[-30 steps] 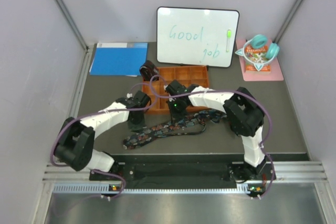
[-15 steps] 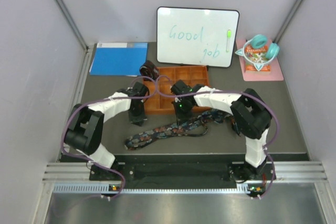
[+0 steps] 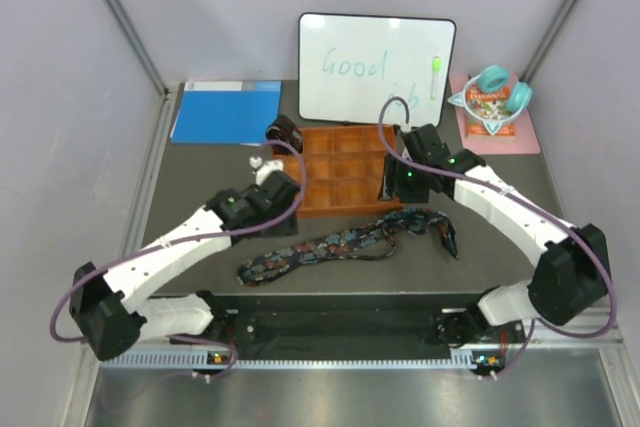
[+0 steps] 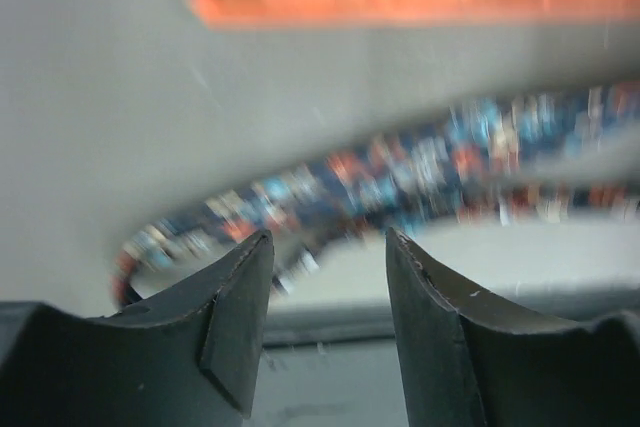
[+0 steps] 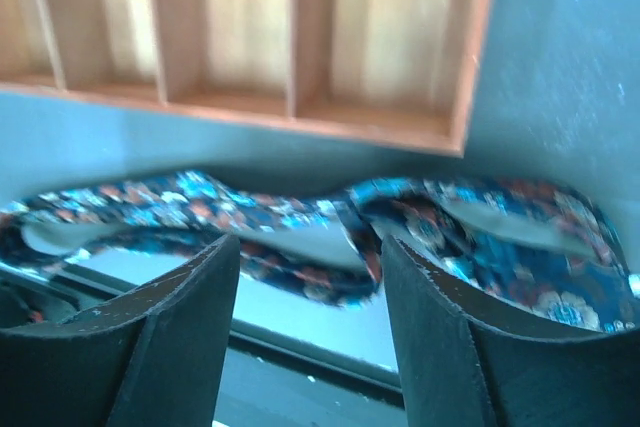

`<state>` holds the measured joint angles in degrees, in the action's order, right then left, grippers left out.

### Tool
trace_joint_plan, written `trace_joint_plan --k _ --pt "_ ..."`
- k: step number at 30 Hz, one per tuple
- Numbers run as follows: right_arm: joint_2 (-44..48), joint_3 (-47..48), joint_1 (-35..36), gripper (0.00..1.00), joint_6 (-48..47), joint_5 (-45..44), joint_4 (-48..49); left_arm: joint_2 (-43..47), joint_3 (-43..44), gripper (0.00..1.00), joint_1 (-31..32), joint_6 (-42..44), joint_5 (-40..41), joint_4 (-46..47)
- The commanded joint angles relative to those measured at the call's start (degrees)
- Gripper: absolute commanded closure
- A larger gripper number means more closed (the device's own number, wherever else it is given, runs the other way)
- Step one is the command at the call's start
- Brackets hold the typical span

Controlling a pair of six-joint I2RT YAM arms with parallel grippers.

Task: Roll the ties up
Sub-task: Flatten out the tie at the center of the board.

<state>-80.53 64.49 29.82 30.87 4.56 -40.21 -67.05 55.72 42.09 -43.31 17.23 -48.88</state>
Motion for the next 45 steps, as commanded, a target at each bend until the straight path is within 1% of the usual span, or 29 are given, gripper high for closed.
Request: trace_joint_plan --k 1,3,5,6,9,13,16,18,24,26,28,31,32,34,35,40,42,43,44,45 --pt "5.29 -4.19 -0.47 0.4 -0.38 -3.85 -3.21 -3.53 -0.18 0.48 12.39 -12.14 4.83 -9.38" --pt "8.61 -6.73 -1.61 0.38 0.5 -4.38 -3.74 -3.18 -1.32 0.48 16.86 -15.21 4.21 -10.0" --pt "11.17 -8.58 -3.18 0.36 2.16 -6.57 -4.18 -2.39 -2.72 0.48 18.38 -16.01 3.07 -9.13" --pt "13.8 -11.03 -3.89 0.35 2.87 -7.54 -4.18 -1.52 -4.03 0.48 19.25 -16.28 2.37 -8.86" --pt "18.2 -16.39 -6.08 0.3 5.51 -10.53 -3.57 -0.9 -5.18 0.48 20.05 -16.63 2.54 -9.03" --pt "24.62 -20.45 -6.53 0.3 8.32 -16.05 -4.44 -0.72 -5.19 0.45 20.49 -16.37 3.77 -10.97" --pt "26.65 -22.82 -6.53 0.29 10.61 -19.92 -5.67 -0.54 -5.62 0.43 20.58 -16.02 4.21 -12.55" --pt "27.53 -24.14 -6.53 0.29 11.75 -20.99 -6.11 -0.28 -6.15 0.41 20.58 -16.02 3.95 -12.64" --pt "26.49 -26.34 -6.53 0.3 13.25 -22.48 -5.32 1.13 -8.61 0.41 21.02 -16.81 2.45 -12.29" --pt "25.87 -26.17 -6.53 0.31 14.12 -24.06 -5.93 1.3 -9.05 0.41 21.11 -16.89 2.1 -12.29" --pt "27.26 -26.34 -6.53 0.32 14.92 -25.81 -6.2 1.57 -9.06 0.41 21.54 -17.25 2.28 -12.46" --pt "28.15 -27.05 -6.53 0.37 14.39 -26.35 -5.06 2.09 -9.75 0.41 21.72 -17.51 2.19 -12.12" --pt "27.54 -27.13 -6.62 0.41 14.39 -26.18 -4.97 1.83 -10.02 0.41 21.72 -17.51 2.1 -11.85" --pt "25.44 -27.48 -6.62 0.44 14.3 -25.04 -4.36 1.66 -11.16 0.42 21.72 -17.6 1.49 -11.24" --pt "24.64 -28.44 -6.53 0.47 14.22 -24.51 -3.22 1.05 -11.51 0.43 21.72 -17.77 1.05 -10.54" --pt "22.61 -30.65 -6.53 0.54 14.3 -22.93 -0.49 0.86 -12.92 0.44 21.72 -18.48 0.61 -9.48" --pt "22.44 -30.65 -6.53 0.62 14.39 -23.1 -0.05 1.39 -13.27 0.44 21.81 -18.65 0.87 -9.39" --pt "22.44 -30.56 -6.53 0.66 14.22 -23.54 -0.14 1.48 -13.71 0.46 21.81 -18.74 1.13 -9.3" --pt "22.35 -30.22 -6.53 0.72 14.21 -23.72 -0.14 1.39 -13.89 0.47 21.72 -18.83 1.22 -9.39" --pt "22.26 -30.04 -6.53 0.75 14.04 -23.8 -0.05 1.39 -14.32 0.48 21.81 -18.92 1.31 -9.21"
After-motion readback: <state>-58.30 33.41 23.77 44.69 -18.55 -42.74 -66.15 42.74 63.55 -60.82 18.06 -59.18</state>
